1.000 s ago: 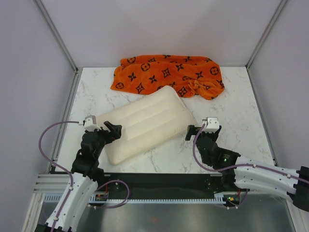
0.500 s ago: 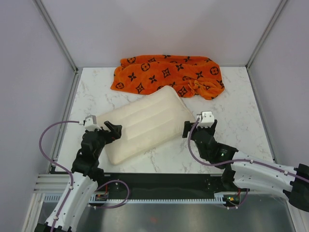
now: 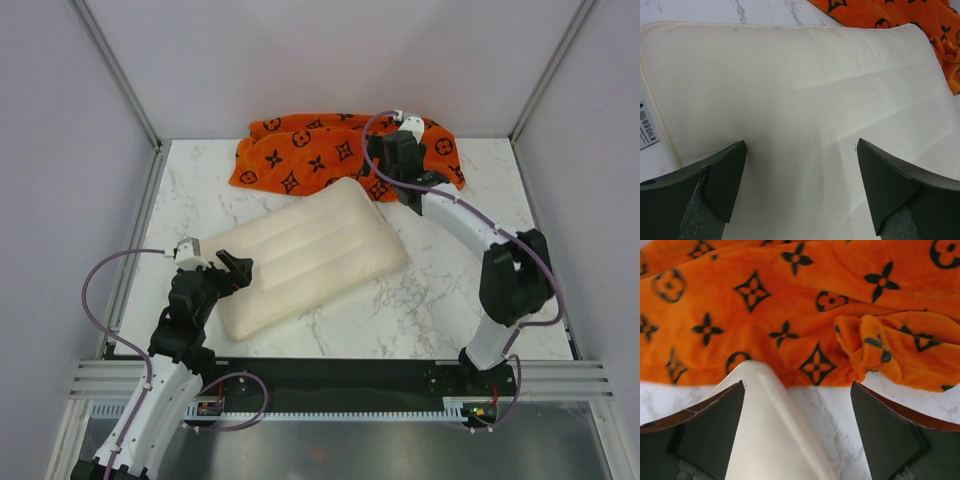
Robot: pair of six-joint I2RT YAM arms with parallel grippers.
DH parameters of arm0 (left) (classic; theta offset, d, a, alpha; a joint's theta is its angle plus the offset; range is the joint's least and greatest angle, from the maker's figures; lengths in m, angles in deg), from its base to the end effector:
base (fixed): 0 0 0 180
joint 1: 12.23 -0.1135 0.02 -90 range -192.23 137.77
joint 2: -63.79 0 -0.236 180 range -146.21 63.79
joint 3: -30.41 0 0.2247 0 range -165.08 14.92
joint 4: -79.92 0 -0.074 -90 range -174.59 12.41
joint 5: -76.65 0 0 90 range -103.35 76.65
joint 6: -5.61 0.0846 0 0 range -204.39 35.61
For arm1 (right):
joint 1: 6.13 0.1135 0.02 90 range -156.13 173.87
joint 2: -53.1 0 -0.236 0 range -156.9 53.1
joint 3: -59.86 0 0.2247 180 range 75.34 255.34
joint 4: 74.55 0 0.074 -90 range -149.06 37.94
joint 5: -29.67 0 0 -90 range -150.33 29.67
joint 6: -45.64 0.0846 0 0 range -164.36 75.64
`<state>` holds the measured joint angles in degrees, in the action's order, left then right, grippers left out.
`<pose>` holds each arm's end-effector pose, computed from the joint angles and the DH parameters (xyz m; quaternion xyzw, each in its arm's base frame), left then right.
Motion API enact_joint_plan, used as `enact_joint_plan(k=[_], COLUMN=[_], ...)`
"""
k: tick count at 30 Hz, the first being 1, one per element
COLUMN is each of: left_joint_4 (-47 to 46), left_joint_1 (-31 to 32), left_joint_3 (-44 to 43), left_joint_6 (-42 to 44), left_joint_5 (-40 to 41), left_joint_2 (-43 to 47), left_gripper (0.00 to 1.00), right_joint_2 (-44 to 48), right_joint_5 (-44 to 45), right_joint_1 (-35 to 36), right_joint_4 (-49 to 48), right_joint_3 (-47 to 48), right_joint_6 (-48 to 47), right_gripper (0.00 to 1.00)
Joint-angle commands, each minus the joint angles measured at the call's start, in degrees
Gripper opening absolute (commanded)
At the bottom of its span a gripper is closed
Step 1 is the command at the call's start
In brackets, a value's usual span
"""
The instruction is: Put the pillow into the pillowcase
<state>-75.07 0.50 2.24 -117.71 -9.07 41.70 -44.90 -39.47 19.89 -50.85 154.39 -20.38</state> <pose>0.1717 -0.0323 0.1747 -0.1667 0.7962 -0.1992 0.5464 0.3846 0.1542 0.2637 0.0794 0.8409 0.0766 0.5299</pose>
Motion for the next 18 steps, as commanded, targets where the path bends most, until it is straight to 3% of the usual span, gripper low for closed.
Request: enact_joint_plan(k=[1, 3, 8, 13, 14, 15, 18], left_joint_4=[-2.2, -2.2, -2.5, -2.7, -2.7, -2.6, -2.7], left_joint_1=[0.1, 0.1, 0.1, 0.1, 0.1, 0.1, 0.1], left_joint_3=[-0.4, -0.5, -0.4, -0.3, -0.4, -0.5, -0.4], left_joint_6=[1.7, 1.8, 1.8, 1.9, 1.9, 1.9, 1.9], left_joint_5=[-2.0, -2.2, -2.5, -2.7, -2.8, -2.8, -2.9], left_joint_2=[-0.8, -1.0, -1.0, -1.2, -1.2, -1.2, -1.2], left_gripper=[0.99, 0.99, 0.99, 0.99, 0.99, 0.99, 0.99], right_joint_2=[-9.9, -13.8, -26.7, -32.9, -33.0, -32.7, -29.1], right_joint_5=[-1.6, 2.9, 3.7, 7.4, 9.4, 10.2, 10.7], right_joint_1=[-4.4, -5.1, -8.1, -9.6, -9.7, -9.8, -9.7], right_joint_4=[6.7, 9.6, 15.1, 18.5, 19.5, 20.3, 21.2], right_joint_3=[8.1, 13.4, 23.7, 32.3, 32.8, 33.7, 31.0], right_joint_6=[4.2, 3.8, 3.1, 2.7, 1.7, 1.6, 1.8], right_gripper=[0.96, 0.96, 0.94, 0.77, 0.69, 0.44, 0.0])
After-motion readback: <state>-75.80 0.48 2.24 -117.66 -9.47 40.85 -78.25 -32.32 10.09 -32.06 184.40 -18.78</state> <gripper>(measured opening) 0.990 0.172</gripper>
